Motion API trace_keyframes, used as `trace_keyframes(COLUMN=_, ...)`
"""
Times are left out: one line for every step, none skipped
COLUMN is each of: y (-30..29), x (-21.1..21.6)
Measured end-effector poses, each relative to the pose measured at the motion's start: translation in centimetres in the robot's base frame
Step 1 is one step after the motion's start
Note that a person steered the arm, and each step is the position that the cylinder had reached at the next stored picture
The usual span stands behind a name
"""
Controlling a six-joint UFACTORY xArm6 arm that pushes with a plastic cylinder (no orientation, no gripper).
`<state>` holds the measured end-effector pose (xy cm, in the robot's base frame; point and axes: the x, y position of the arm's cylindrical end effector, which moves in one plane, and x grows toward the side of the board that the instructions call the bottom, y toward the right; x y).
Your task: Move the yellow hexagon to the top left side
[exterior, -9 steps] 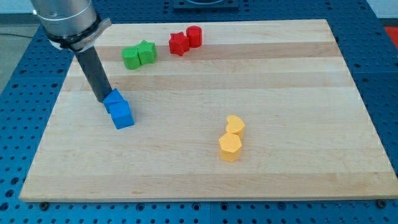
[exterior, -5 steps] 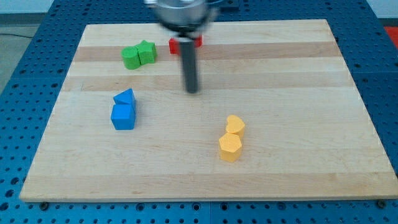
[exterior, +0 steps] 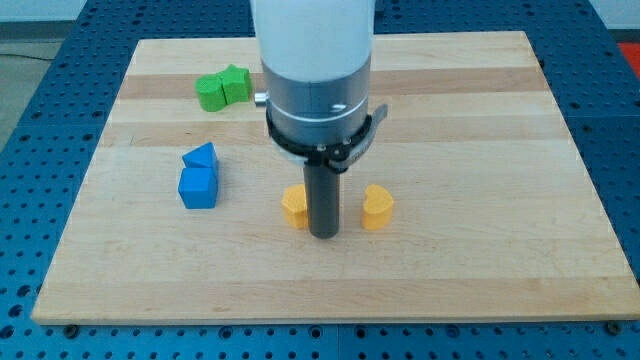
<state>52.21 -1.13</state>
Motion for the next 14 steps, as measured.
trace_keyframes(y=-4.4, x=-2.4)
trace_keyframes(y=-3.4, x=1.3)
trace_keyframes(y=-4.6, x=-0.9)
trace_keyframes(y=-8.2, x=-4.6)
trace_keyframes(y=-8.4, x=-4.3)
trace_keyframes(y=-9.7, x=-1.8)
trace_keyframes(y=-14.6, x=-2.3)
trace_keyframes(y=-14.6, x=-5.0)
trace_keyframes(y=-12.1, x=-5.2)
trace_keyframes(y=-7.9, x=-5.2)
trace_keyframes(y=-7.4, x=-6.6)
trace_keyframes(y=-11.3, x=-8.8)
trace_keyframes(y=-16.7, x=-10.5)
trace_keyframes(y=-16.3, x=-12.1)
